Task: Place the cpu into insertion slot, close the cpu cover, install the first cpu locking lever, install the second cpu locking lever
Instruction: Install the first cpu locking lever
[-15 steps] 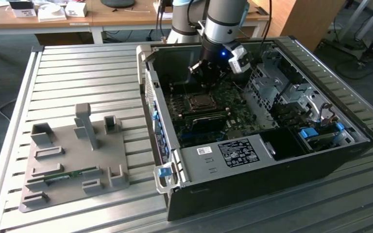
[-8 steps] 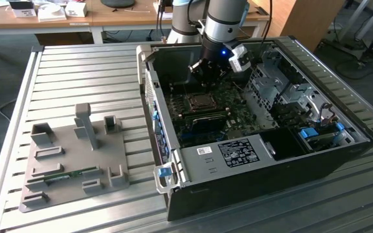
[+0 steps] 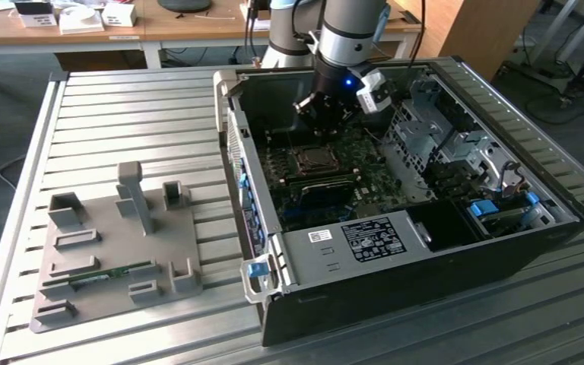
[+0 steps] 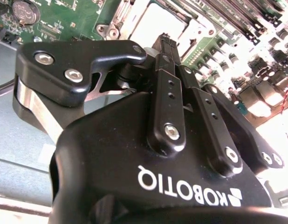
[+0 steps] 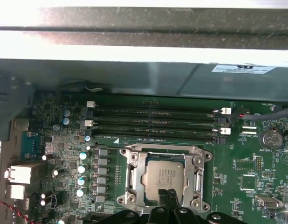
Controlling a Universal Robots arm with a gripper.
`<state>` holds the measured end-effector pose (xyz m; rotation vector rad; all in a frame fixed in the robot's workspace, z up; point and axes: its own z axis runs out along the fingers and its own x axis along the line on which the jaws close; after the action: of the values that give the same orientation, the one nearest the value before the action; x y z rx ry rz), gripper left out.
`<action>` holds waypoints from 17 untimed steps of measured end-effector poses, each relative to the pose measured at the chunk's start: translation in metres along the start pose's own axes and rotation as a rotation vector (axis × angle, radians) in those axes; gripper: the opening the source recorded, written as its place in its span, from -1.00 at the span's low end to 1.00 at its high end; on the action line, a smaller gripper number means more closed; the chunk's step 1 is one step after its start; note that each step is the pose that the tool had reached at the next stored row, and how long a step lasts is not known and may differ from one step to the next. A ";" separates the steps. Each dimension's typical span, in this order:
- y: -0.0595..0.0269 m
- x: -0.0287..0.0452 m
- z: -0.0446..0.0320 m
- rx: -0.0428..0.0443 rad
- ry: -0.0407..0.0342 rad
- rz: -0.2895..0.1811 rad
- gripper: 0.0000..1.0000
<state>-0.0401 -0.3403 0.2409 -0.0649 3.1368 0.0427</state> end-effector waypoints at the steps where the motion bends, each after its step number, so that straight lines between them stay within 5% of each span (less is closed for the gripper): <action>1: 0.0000 0.0001 0.0000 0.0000 0.0000 0.000 -0.79; 17: 0.0002 0.0047 0.0000 0.0000 -0.0001 0.000 -0.79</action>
<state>-0.0449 -0.3403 0.2409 -0.0649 3.1367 0.0428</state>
